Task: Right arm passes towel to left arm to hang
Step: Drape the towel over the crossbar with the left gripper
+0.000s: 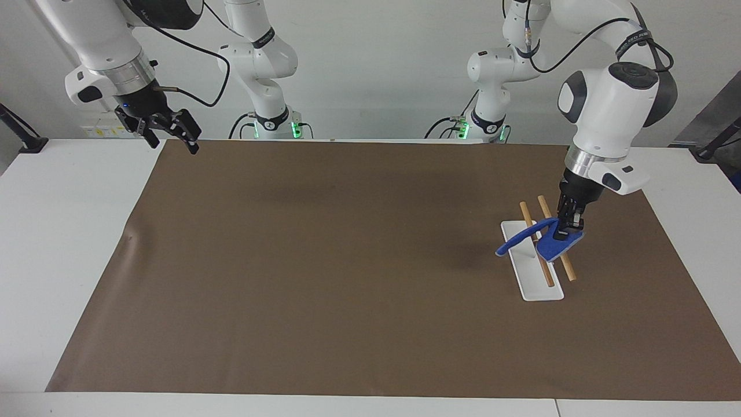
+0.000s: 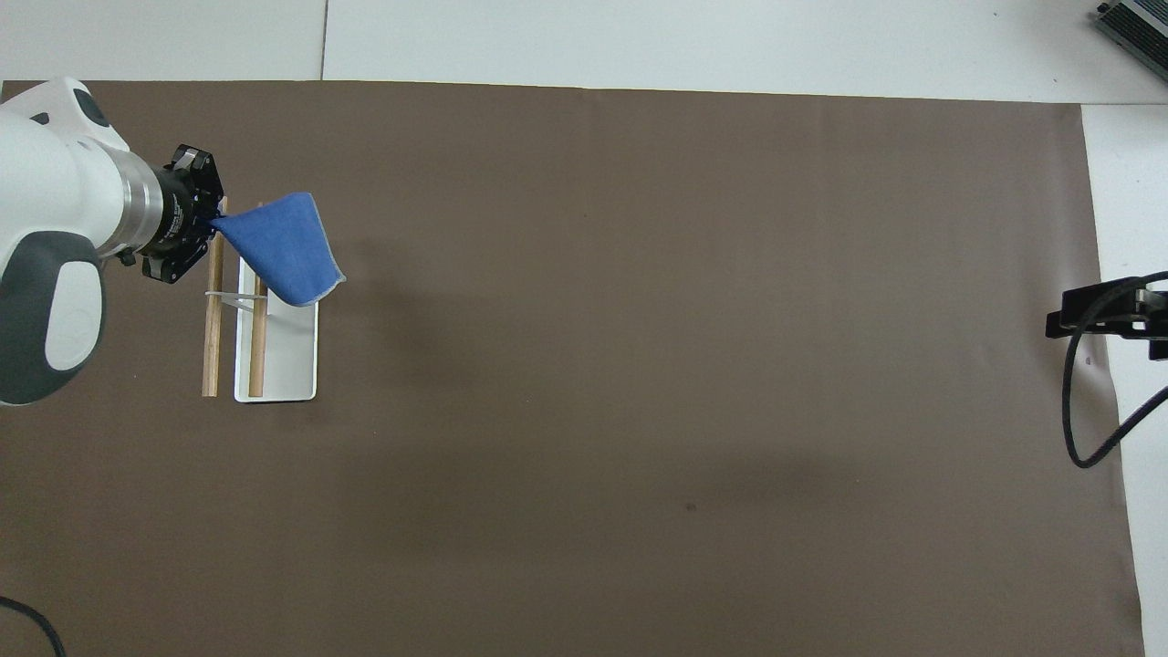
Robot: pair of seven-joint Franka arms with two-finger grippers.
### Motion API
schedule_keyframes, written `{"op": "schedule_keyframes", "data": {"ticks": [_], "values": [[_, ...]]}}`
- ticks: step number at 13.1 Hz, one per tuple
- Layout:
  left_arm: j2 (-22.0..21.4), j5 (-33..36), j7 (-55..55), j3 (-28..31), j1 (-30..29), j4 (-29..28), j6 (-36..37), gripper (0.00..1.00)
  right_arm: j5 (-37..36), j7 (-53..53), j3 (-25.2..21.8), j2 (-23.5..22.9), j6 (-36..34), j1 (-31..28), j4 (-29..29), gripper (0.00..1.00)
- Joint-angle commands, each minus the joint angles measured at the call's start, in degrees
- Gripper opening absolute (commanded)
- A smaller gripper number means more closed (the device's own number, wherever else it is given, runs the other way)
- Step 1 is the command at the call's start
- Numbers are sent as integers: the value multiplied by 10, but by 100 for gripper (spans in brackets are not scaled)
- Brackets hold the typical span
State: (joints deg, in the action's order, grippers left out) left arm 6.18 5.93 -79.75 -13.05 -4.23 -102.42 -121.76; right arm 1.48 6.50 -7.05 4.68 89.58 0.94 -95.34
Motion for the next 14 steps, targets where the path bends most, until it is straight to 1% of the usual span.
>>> {"op": "schedule_keyframes", "data": {"ticks": [1,2,5,7,8,10,13,14], "values": [[-14,32,-7,20,-6,-28,1,0,-7,-12,5,10,3,-8,-12,100],[-19,43,-7,26,-7,-34,1,0,-7,-12,6,9,3,-7,-12,100],[-21,107,-5,42,-7,-38,20,0,-6,-12,7,9,4,-4,-12,100],[-21,167,-2,42,-6,-28,52,0,-4,-11,7,9,3,-4,-12,100],[-20,181,-2,41,-6,-20,66,0,-3,-12,7,10,2,-4,-12,100],[-20,191,-3,41,-5,-17,71,0,-3,-12,7,10,2,-4,-12,100],[-20,191,-3,41,-6,-20,57,0,-3,-12,7,10,2,-6,-13,100],[-20,190,-6,41,-6,-24,40,0,-3,-12,7,10,2,-6,-12,100]]}}
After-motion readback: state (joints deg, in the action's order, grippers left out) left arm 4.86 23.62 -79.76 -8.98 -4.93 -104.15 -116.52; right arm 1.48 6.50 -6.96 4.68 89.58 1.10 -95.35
